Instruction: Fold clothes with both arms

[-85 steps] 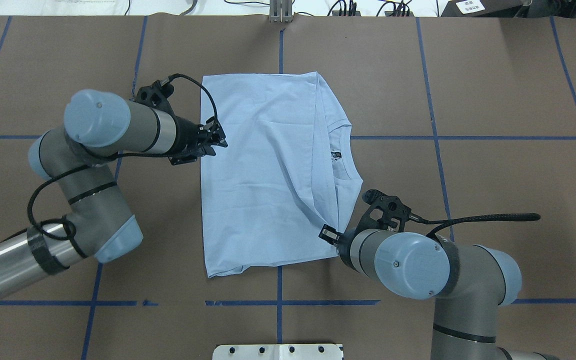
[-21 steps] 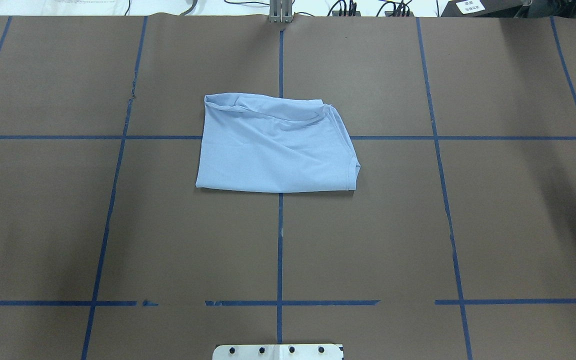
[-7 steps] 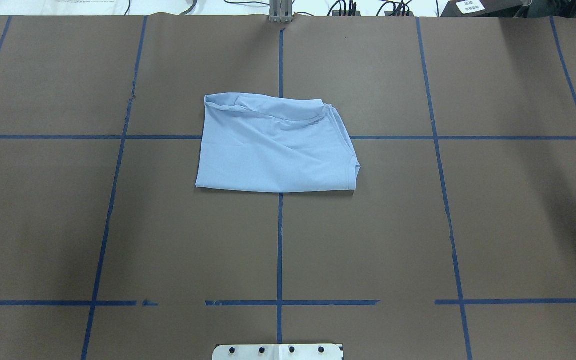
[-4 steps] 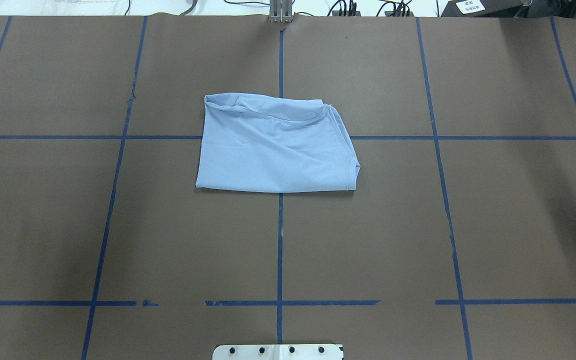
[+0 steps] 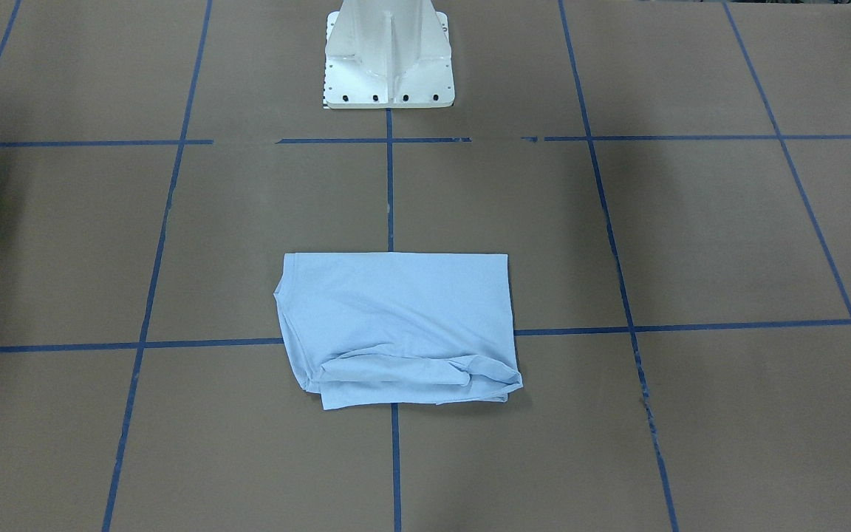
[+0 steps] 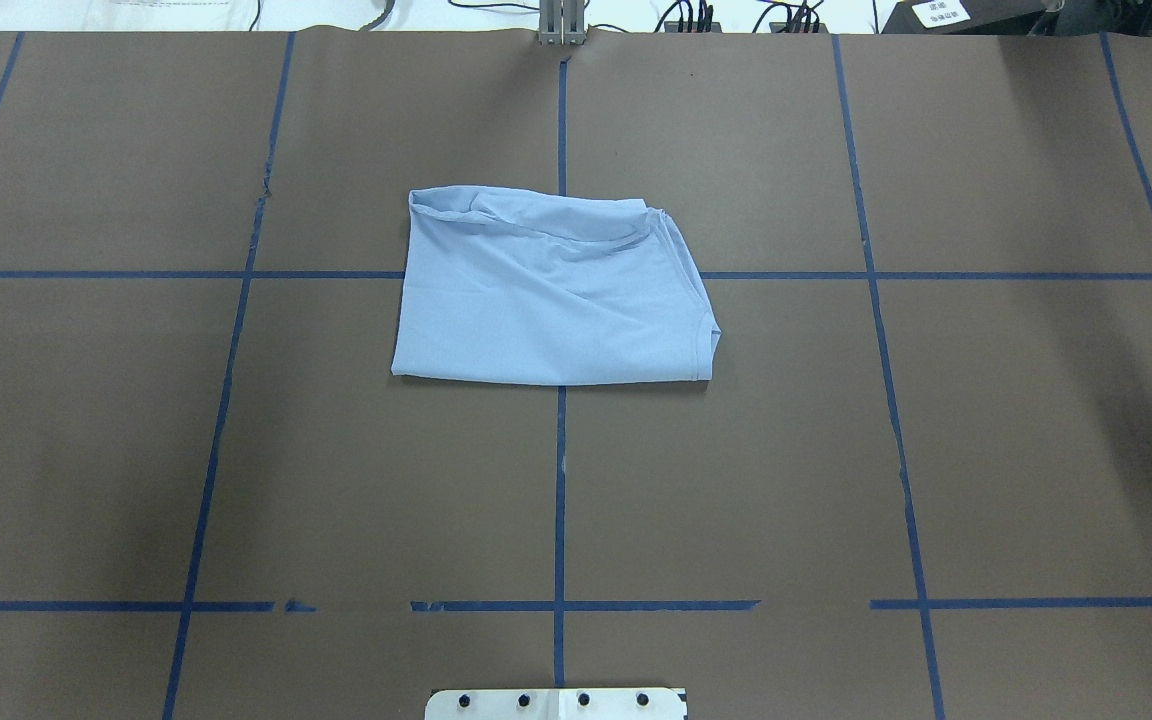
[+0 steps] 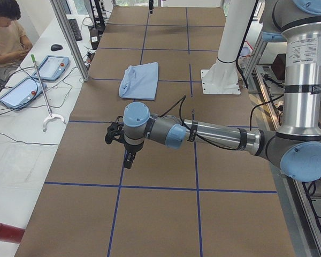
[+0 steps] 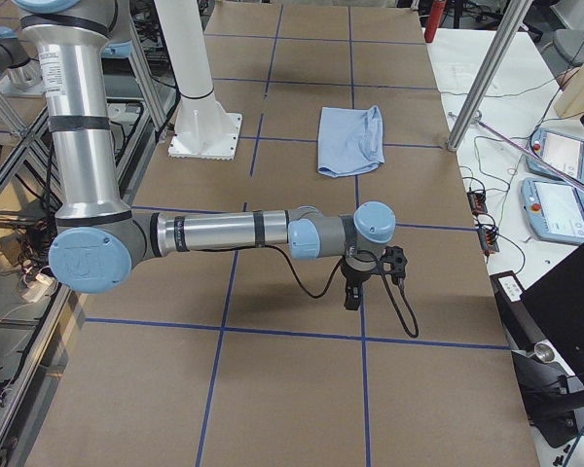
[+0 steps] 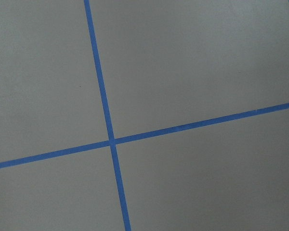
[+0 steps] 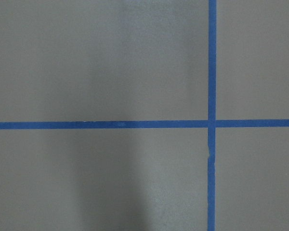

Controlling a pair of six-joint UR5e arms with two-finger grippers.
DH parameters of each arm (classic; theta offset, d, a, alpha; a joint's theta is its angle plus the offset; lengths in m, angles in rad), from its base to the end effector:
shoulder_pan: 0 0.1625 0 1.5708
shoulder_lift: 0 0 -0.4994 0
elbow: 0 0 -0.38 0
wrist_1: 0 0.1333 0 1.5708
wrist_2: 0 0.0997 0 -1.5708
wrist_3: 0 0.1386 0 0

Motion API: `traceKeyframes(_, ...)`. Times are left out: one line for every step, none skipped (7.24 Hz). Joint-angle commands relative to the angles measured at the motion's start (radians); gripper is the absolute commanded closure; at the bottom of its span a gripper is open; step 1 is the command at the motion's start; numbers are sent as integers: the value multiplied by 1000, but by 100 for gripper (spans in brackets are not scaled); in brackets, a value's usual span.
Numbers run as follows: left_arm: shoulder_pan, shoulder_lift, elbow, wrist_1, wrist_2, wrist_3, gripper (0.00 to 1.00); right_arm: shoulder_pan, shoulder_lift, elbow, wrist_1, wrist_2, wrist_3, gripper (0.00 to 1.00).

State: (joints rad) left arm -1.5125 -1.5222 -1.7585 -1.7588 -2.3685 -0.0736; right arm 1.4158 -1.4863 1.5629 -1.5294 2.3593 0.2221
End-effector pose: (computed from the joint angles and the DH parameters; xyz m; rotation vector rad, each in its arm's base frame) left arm -0.0062 -0.4788 0.6682 0.2567 0.8090 0.1161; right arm -0.0475 -0.5306 0.7163 -0.0378 -0.7945 0.0170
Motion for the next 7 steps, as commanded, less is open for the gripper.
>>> traceKeyframes(-3, 17, 8, 5, 2, 2, 0, 0, -9, 2, 0, 1, -1, 0)
traceKeyframes(-3, 19, 8, 10, 2, 2, 0, 0, -11, -1, 0, 3, -1, 0)
traceKeyframes(-5, 19, 8, 21, 0, 3, 0, 0, -11, 2, 0, 1, -3, 0)
traceKeyframes(-11, 17, -7, 21, -2, 3, 0, 0, -12, 6, 0, 1, -3, 0)
traceKeyframes(-9, 17, -6, 21, 0, 3, 0, 0, -14, 9, 0, 1, -3, 0)
traceKeyframes(-9, 17, -4, 21, 0, 3, 0, 5, -20, 23, 2, 1, -3, 0)
traceKeyframes(-8, 17, -6, 21, 0, 3, 0, 23, -22, 28, 2, 0, -3, 0)
